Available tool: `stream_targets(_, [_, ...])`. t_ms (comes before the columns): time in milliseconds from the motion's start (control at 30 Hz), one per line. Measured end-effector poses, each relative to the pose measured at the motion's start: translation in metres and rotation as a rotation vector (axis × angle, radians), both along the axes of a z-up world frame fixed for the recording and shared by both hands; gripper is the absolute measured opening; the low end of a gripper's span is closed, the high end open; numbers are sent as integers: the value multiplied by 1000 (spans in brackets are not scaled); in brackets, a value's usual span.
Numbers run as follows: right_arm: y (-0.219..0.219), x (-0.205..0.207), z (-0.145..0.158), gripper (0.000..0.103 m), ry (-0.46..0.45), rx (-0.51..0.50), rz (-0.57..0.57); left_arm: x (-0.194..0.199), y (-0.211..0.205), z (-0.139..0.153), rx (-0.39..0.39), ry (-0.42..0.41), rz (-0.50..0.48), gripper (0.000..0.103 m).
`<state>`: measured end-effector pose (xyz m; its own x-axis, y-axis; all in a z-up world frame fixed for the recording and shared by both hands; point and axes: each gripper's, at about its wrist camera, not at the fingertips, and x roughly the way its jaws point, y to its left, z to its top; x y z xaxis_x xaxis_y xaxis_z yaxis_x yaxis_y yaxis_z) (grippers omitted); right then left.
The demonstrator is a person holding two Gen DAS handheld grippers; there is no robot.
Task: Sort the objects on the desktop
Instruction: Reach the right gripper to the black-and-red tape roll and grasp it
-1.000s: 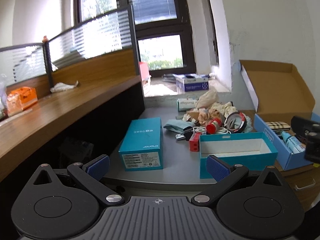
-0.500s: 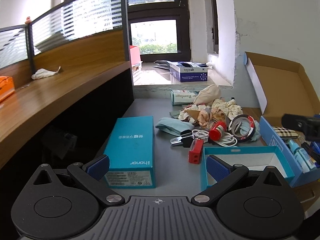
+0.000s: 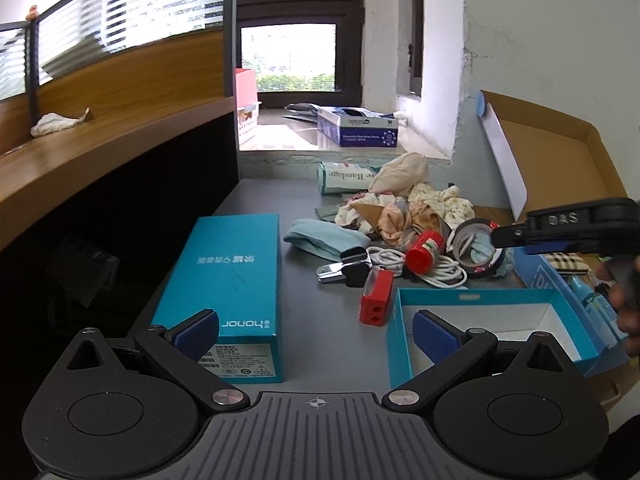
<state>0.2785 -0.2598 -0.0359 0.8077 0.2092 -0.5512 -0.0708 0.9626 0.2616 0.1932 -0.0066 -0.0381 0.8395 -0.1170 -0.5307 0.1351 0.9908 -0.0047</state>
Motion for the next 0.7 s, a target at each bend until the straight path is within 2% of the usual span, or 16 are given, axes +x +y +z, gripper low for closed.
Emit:
stream_targets(33, [-1, 4, -1, 57, 13, 16, 11, 1, 1, -1, -4, 2, -1, 103])
stream_targets(100, [-2, 14, -9, 51, 36, 51, 25, 4, 2, -2, -17, 11, -2, 103])
stream_targets(267, [-3, 25, -20, 51, 62, 84, -6, 17, 9, 5, -94, 33, -46, 103])
stream_targets(467, [-9, 29, -23, 50, 68, 112, -25, 16, 5, 5, -77, 11, -79, 103])
stream_targets(567, [-13, 30, -23, 39, 67, 129, -27, 15, 2, 2, -78, 21, -98, 103])
stream_targets(600, [-14, 30, -23, 27, 67, 135, -28, 15, 3, 1, -85, 26, -102, 103])
stream_targets(633, [-15, 30, -23, 23, 66, 141, -28, 15, 3, 1, -93, 30, -105, 103])
stream_targets(700, [-18, 30, -22, 23, 65, 153, -30, 15, 3, 1, -108, 34, -104, 103])
